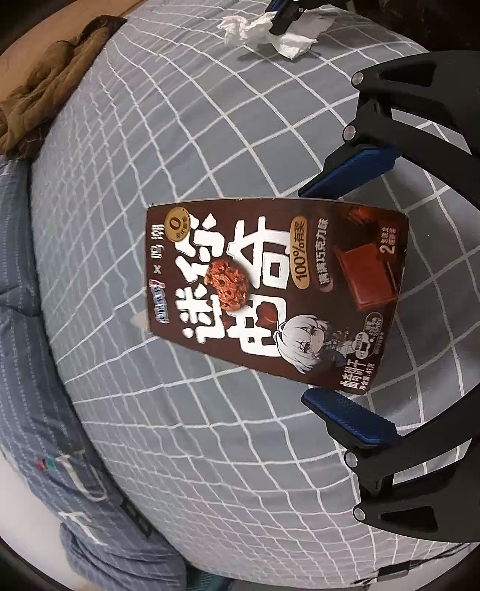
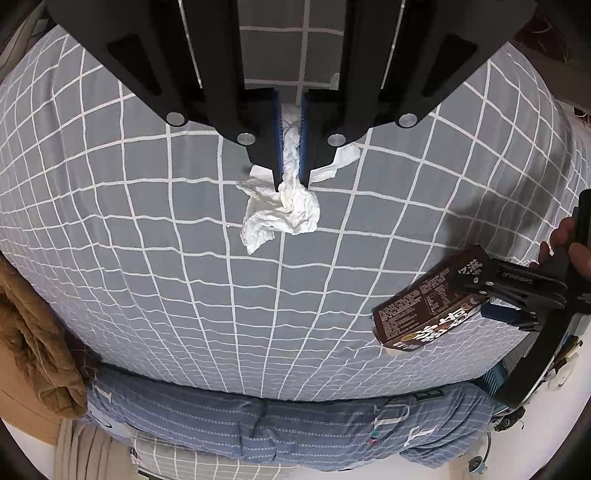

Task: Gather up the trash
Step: 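Lift and carry the brown box and white tissue toward the trash bin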

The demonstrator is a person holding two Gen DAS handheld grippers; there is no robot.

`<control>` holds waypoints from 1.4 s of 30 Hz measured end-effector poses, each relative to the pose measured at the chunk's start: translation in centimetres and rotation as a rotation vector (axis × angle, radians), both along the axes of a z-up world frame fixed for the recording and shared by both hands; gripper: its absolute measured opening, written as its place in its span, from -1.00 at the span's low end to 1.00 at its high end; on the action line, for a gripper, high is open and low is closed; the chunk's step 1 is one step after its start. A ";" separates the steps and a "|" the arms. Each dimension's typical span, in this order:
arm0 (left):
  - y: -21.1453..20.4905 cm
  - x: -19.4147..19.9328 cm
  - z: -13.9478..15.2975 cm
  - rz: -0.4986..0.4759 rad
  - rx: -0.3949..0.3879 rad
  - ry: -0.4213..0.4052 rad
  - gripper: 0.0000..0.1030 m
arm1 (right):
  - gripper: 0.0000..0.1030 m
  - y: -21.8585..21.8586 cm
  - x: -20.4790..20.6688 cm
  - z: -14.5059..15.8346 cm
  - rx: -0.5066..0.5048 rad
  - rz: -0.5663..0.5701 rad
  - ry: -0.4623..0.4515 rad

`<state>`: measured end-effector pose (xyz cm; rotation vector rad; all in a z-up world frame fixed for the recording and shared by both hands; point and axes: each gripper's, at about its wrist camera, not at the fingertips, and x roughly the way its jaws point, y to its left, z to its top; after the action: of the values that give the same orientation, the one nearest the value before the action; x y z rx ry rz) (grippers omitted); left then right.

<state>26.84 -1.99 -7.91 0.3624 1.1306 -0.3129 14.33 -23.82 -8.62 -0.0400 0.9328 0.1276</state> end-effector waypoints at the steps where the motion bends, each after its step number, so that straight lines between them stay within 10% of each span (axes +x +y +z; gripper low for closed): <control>1: 0.1 0.4 -0.3 -0.004 0.002 0.009 0.89 | -0.86 0.0 -0.1 -0.1 0.002 0.000 0.002; 42: 0.9 -5.6 1.1 0.351 -0.126 -0.217 0.79 | -0.86 2.8 -7.3 6.1 0.062 0.017 -0.060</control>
<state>21.21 -1.07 -6.76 0.0793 0.9347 -0.0327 7.08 -21.05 -2.54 0.0060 0.8687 0.1699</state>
